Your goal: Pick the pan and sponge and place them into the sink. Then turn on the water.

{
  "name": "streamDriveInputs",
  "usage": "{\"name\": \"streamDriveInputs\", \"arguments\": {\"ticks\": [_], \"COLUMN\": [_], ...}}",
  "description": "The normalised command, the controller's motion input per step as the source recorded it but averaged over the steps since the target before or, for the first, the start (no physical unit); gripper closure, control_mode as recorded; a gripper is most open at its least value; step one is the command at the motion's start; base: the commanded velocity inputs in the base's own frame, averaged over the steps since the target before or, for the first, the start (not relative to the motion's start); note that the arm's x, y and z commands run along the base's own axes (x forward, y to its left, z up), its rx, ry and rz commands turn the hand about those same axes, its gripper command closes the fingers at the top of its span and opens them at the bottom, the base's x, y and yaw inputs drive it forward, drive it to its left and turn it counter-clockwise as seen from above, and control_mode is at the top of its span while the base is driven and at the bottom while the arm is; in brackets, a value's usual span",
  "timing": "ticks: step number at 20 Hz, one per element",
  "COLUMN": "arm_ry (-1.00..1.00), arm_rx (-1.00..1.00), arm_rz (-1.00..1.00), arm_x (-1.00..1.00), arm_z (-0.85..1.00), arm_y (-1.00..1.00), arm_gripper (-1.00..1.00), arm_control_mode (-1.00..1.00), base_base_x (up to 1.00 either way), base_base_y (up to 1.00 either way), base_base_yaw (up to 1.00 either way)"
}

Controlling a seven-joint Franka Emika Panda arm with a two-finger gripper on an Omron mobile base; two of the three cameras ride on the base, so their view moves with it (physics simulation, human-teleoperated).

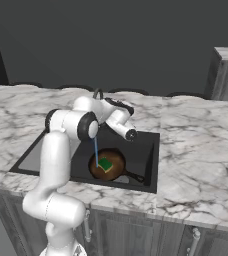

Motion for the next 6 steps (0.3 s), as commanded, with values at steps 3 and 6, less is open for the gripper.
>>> {"name": "streamDriveInputs", "arguments": {"ticks": [3, 6], "arm_ry": [-0.02, -0.02], "arm_rx": [0.13, 0.11], "arm_rz": [0.0, 0.0], "arm_x": [-0.3, -0.29], "arm_z": [0.4, 0.46], "arm_y": [-0.4, -0.41], "arm_gripper": [1.0, 1.0], "arm_control_mode": [-1.0, -1.0], "base_base_x": [0.0, 0.0], "base_base_y": [0.0, 0.0], "base_base_yaw": [0.0, 0.0]}}
